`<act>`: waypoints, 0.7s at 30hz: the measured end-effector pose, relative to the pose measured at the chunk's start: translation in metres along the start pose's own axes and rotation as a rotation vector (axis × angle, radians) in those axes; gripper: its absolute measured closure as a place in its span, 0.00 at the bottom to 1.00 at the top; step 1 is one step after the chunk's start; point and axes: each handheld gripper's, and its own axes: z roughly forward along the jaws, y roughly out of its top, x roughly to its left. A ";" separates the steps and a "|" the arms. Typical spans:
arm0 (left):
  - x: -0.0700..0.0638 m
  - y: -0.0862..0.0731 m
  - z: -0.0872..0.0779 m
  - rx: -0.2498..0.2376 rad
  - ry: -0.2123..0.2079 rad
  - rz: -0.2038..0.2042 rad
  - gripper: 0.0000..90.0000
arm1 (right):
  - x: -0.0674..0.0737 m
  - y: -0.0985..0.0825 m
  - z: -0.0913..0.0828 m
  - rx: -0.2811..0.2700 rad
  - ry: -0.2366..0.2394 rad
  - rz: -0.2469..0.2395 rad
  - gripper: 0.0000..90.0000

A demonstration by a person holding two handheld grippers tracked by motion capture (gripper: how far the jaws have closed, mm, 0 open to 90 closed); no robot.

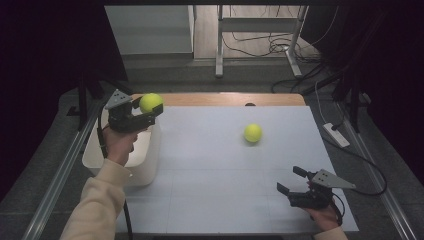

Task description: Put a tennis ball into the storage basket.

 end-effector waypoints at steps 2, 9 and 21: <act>0.002 0.000 -0.001 0.001 0.005 -0.003 0.30 | 0.000 0.000 0.000 -0.001 -0.001 0.002 0.11; 0.009 -0.001 -0.001 0.010 0.028 -0.014 0.30 | -0.001 0.000 0.000 0.000 -0.001 0.000 0.11; 0.020 0.000 -0.003 0.025 0.065 -0.020 0.30 | 0.000 0.000 0.000 -0.001 -0.001 0.000 0.11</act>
